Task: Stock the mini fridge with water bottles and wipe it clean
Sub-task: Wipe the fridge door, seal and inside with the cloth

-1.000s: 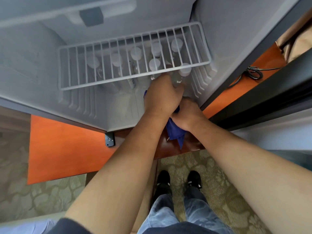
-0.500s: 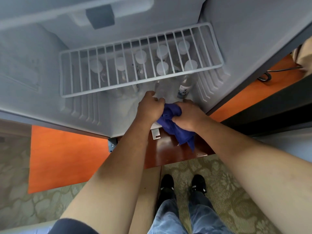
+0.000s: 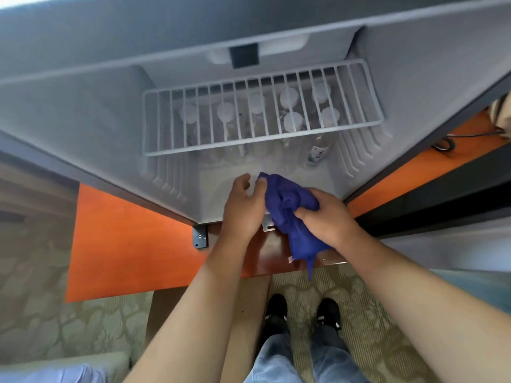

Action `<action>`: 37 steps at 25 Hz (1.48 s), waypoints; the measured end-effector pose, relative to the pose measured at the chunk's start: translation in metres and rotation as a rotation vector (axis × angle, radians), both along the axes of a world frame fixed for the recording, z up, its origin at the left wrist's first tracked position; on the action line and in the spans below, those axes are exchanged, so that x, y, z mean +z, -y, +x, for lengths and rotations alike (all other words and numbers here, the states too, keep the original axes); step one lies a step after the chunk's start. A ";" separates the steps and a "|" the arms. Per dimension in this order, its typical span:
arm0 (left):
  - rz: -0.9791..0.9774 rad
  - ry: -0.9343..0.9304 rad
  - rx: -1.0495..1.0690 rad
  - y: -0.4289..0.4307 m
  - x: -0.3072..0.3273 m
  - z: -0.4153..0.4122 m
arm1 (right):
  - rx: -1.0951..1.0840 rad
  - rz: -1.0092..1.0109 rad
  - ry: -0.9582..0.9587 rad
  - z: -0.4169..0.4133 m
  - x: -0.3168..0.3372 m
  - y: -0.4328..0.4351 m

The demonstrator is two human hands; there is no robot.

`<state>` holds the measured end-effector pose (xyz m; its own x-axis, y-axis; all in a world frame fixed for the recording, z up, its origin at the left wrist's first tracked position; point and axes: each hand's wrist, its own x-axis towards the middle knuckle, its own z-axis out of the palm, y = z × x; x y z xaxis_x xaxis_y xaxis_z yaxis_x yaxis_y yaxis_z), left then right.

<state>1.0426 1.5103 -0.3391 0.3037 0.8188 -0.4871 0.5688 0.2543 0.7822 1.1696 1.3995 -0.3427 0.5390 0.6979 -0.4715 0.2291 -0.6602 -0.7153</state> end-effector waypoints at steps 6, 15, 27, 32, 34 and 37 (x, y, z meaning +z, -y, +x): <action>0.030 0.019 0.357 0.031 0.008 -0.085 | -0.083 0.096 0.042 -0.038 -0.010 -0.024; 0.258 -0.053 0.327 -0.014 0.011 -0.143 | -0.047 -0.031 0.084 -0.072 -0.035 -0.075; 0.318 -0.123 0.253 -0.015 0.021 -0.138 | 0.331 -0.054 0.155 -0.116 -0.038 -0.125; 0.307 -0.127 0.263 -0.014 0.020 -0.137 | 0.238 -0.122 0.185 -0.069 -0.041 -0.076; 0.306 -0.120 0.257 -0.013 0.019 -0.136 | 0.193 -0.166 0.212 -0.045 -0.042 -0.052; 0.295 -0.112 0.278 -0.011 0.019 -0.133 | 0.064 -0.253 0.222 -0.015 -0.041 -0.020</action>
<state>0.9100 1.5211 -0.3202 0.0105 0.9715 -0.2368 0.5957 0.1842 0.7818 1.1544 1.4198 -0.3836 0.6064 0.6097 -0.5104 0.4077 -0.7895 -0.4588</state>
